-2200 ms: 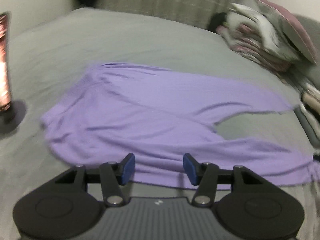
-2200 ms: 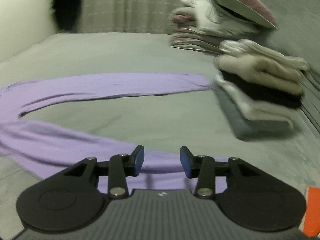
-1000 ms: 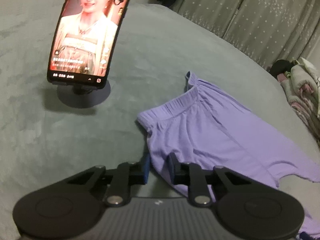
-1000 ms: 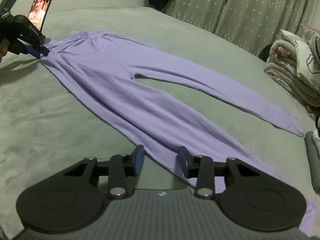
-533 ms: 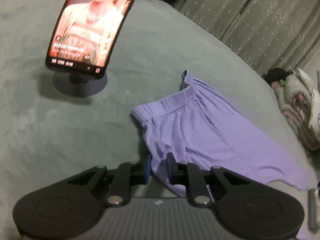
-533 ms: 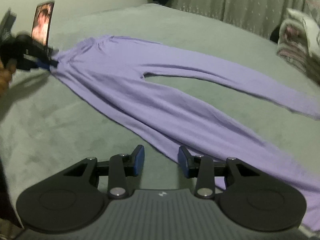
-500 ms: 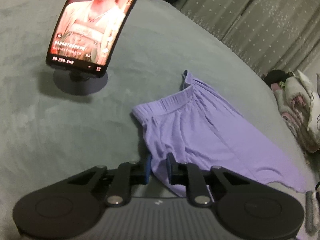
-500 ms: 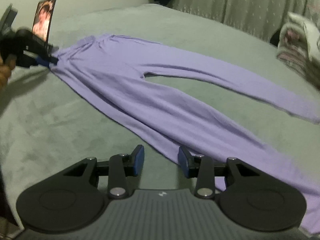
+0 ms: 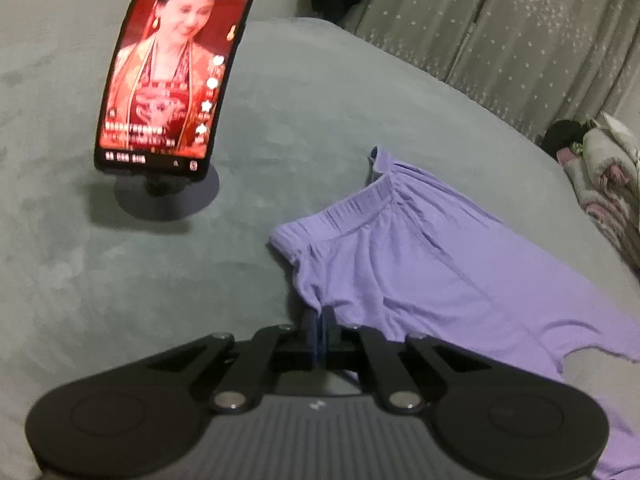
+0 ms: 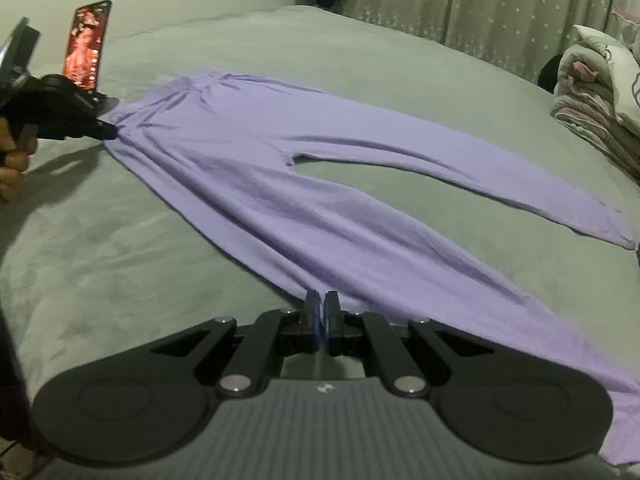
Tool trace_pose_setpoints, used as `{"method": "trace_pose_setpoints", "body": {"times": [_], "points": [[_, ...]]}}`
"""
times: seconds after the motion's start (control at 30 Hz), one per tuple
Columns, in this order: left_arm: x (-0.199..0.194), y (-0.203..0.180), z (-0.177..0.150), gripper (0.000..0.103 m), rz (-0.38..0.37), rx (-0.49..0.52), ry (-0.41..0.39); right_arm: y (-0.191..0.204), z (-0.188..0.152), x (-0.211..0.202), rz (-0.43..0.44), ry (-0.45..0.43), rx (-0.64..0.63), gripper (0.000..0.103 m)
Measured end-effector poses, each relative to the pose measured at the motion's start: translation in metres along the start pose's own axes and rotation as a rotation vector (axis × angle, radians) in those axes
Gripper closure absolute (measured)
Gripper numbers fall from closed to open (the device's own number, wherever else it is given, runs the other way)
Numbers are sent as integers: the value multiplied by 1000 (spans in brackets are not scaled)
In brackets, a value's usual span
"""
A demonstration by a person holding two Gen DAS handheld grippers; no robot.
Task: Fold clothes
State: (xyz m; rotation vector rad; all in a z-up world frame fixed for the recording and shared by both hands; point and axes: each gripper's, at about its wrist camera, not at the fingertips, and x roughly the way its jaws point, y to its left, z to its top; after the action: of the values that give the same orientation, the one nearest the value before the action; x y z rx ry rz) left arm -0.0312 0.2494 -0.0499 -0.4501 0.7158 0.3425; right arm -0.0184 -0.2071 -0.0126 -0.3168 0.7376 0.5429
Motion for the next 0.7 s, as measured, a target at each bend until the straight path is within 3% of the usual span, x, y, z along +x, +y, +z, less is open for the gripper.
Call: {"method": "trace_pose_setpoints", "body": {"times": [0.5,0.7], "points": [[-29,11,-5,102,42,96,33,8,-15,-35,159,95,42,101],[-20,3,-16,101,89,167,49,14,-21,-20,142,152,55,101]]}}
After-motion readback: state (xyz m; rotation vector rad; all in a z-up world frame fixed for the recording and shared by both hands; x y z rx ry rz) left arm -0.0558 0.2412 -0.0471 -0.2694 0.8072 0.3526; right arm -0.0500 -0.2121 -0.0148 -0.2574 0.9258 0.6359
